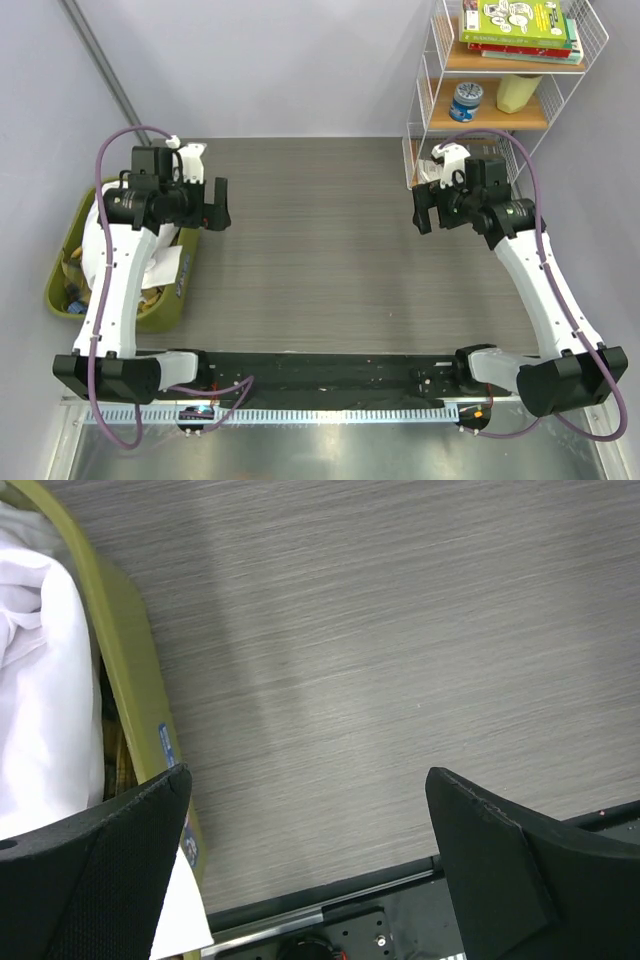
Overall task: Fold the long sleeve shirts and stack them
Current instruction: Grab the shirt from the pile
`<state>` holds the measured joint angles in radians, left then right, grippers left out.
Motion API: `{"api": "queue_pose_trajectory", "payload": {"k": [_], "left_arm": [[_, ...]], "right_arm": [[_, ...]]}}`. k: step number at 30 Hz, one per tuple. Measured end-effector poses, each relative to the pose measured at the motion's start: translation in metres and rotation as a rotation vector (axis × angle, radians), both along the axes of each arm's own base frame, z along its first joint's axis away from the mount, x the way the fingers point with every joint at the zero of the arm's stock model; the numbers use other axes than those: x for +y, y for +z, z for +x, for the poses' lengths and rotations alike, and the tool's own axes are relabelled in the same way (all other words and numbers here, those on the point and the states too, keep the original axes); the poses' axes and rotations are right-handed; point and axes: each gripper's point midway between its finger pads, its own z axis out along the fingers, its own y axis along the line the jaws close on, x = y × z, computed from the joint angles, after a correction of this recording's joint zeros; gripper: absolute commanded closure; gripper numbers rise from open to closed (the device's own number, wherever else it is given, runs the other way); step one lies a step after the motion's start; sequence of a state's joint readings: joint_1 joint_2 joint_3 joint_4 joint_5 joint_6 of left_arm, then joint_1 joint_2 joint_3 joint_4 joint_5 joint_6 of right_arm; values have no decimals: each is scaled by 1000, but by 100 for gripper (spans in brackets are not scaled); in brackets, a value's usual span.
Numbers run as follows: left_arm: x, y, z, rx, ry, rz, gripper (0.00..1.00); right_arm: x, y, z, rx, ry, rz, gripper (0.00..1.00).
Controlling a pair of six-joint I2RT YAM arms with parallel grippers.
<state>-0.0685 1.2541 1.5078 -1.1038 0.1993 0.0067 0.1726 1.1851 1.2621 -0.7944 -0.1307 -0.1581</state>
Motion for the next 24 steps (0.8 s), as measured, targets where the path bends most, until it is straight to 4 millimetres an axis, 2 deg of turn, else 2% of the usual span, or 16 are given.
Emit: {"api": "queue_pose_trajectory", "payload": {"k": [3, 6, 11, 15, 18, 21, 24], "left_arm": [[6, 0, 3, 9, 27, -5, 0], [27, 5, 11, 9, 97, -9, 0], [94, 30, 26, -36, 281, -55, 0], [150, 54, 24, -80, 373, -55, 0], [178, 64, 20, -93, 384, -29, 0], [197, 61, 20, -85, 361, 16, 0], [200, 46, 19, -41, 315, 38, 0]], "right_arm": [[3, -3, 0, 12, 12, 8, 0], [5, -5, 0, 21, 19, 13, 0], [6, -6, 0, 26, 25, 18, 0], [7, -7, 0, 33, 31, 22, 0], [8, -10, 1, 43, 35, 24, 0], [9, -13, 2, 53, 36, 24, 0], [10, -15, 2, 60, 38, 25, 0]]}}
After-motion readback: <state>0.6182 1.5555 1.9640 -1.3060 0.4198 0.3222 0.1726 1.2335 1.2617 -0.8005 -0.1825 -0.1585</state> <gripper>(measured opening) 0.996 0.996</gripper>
